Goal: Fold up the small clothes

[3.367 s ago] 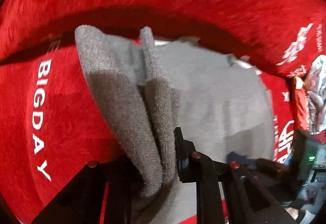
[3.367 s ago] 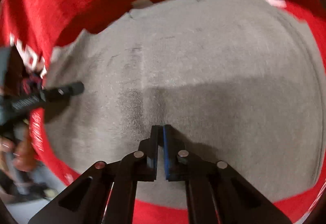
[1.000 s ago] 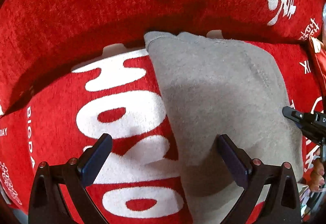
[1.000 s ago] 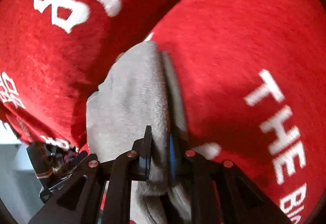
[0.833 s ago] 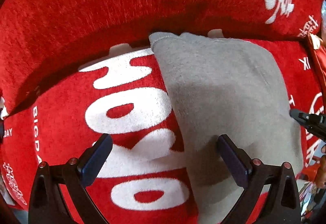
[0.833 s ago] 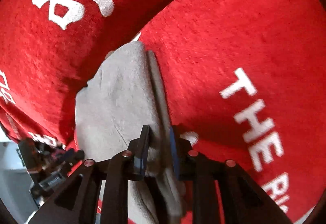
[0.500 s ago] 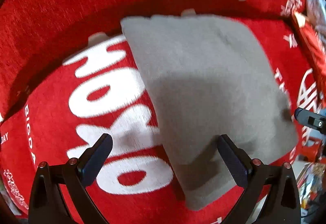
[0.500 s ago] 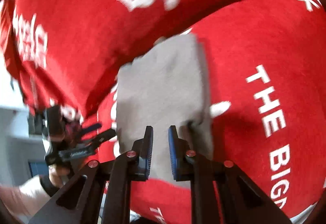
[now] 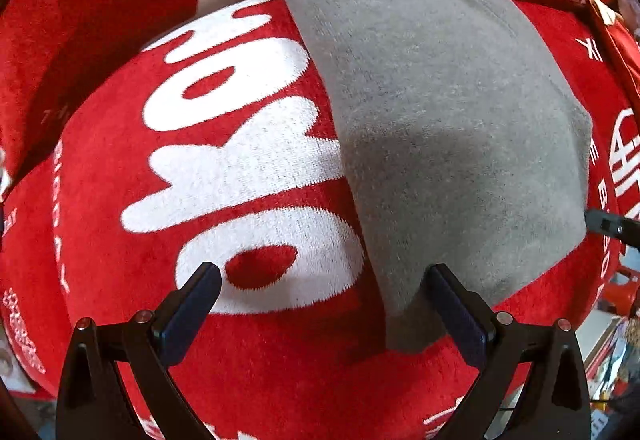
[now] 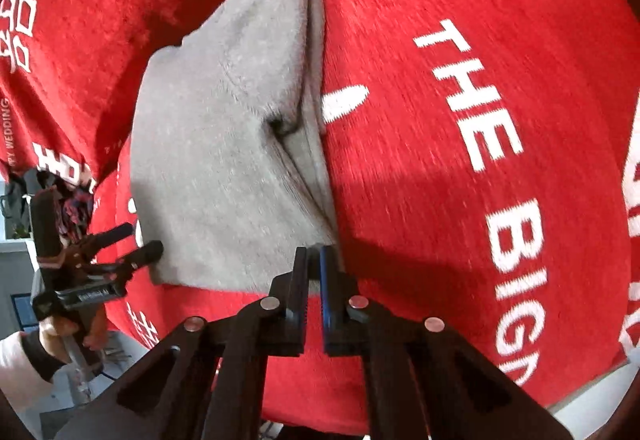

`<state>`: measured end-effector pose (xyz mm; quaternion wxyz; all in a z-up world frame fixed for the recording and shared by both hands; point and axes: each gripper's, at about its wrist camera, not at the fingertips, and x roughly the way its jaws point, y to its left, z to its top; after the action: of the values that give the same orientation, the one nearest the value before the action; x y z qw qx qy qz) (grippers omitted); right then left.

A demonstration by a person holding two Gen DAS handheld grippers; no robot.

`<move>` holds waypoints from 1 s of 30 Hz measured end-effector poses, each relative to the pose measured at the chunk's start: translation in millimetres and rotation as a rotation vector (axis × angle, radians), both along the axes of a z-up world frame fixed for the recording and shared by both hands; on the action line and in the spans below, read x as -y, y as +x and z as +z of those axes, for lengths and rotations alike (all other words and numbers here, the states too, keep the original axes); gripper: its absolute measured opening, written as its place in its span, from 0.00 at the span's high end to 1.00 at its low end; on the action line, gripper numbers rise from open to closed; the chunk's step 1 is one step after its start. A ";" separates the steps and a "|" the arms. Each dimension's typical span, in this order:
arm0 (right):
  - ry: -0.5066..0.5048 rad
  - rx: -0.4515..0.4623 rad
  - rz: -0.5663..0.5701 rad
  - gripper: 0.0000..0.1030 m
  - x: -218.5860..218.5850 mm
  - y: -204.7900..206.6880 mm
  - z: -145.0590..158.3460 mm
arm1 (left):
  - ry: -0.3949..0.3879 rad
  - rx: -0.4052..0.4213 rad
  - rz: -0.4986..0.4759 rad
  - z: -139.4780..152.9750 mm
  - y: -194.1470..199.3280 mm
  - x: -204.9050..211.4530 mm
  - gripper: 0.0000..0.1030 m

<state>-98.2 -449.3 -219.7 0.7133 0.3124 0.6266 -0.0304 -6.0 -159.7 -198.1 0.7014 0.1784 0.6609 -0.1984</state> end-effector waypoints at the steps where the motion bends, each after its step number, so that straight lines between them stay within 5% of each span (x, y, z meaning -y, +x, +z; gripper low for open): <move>1: -0.005 -0.014 -0.002 0.97 0.7 -0.9 3.0 | 0.004 0.005 0.002 2.7 -1.9 0.2 0.00; 11: -0.011 -0.061 -0.101 0.92 8.0 -20.4 18.8 | -0.020 0.011 0.077 26.2 -9.3 -8.9 0.00; 30: -0.099 -0.033 -0.122 0.92 -57.2 -15.3 53.6 | -0.076 0.007 0.100 38.5 -5.7 -51.8 0.00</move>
<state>-113.6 -392.1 -166.1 0.7143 0.3137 0.6158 -0.1099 -11.6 -107.9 -159.6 0.7191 0.1193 0.6585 -0.1874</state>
